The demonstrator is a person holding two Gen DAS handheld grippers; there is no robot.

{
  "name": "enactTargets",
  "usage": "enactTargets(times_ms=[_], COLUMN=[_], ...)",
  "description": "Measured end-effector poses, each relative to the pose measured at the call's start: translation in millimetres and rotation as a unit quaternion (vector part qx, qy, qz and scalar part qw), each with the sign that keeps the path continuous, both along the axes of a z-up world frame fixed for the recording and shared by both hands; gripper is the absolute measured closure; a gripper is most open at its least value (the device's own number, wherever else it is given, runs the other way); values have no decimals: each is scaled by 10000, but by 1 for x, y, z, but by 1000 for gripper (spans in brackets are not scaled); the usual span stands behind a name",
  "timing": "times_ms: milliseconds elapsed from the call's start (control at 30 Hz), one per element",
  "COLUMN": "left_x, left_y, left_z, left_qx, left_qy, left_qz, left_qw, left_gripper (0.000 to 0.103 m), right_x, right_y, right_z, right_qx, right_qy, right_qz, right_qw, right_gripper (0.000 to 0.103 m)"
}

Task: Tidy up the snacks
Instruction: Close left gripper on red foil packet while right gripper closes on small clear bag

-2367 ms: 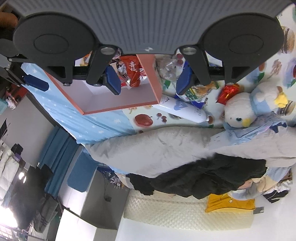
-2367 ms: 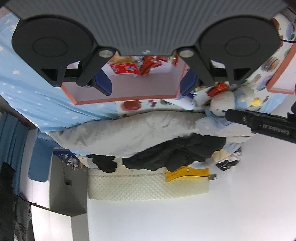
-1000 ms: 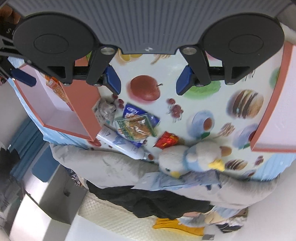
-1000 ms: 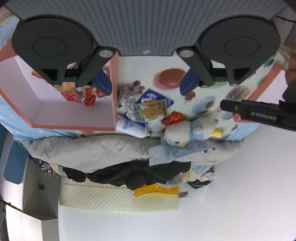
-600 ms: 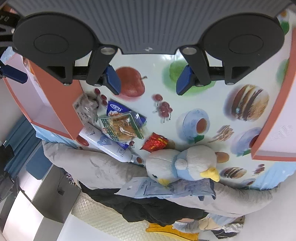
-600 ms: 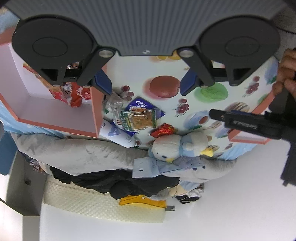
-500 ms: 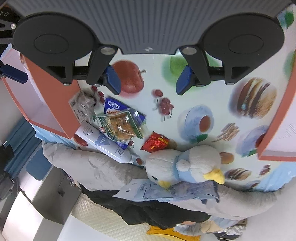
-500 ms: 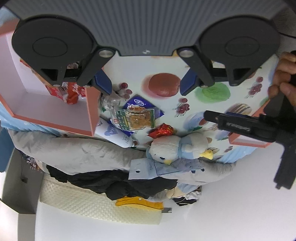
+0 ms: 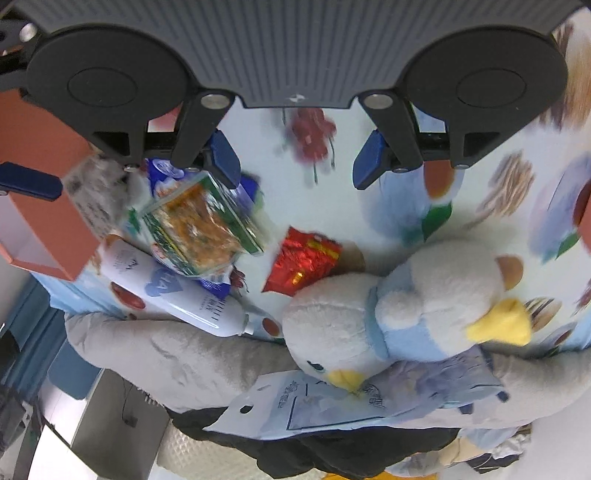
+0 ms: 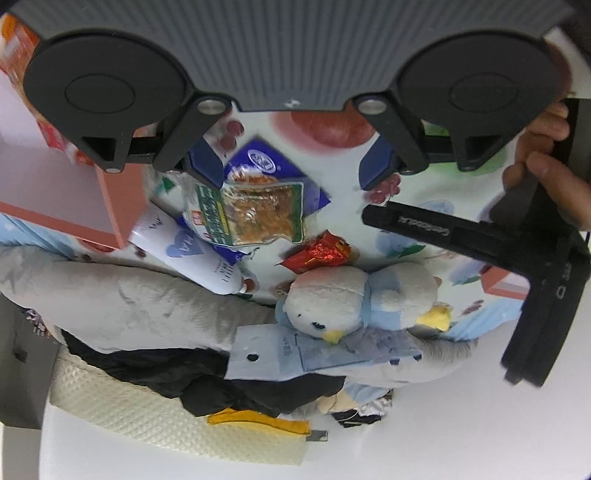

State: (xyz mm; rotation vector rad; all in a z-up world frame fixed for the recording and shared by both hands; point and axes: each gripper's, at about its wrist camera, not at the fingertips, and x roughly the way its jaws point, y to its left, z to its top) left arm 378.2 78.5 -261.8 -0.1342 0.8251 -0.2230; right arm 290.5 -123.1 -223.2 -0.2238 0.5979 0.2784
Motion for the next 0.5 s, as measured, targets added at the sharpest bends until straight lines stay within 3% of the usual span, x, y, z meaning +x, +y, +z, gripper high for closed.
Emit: enactTargets(times_ms=[267, 500], left_x=[61, 88], left_y=[-12, -27], left_z=[-23, -31], left_qx=[283, 634], left_qy=[-100, -329], left_qz=[-297, -550], left_qw=[9991, 9959], left_gripper=[25, 23], right_x=[60, 101], right_y=[14, 17], right_z=[-28, -52], right_qx=[-174, -329], right_qy=[130, 267], right_qz=[-49, -308], right_qw=[9998, 9986], right_gripper=[21, 21])
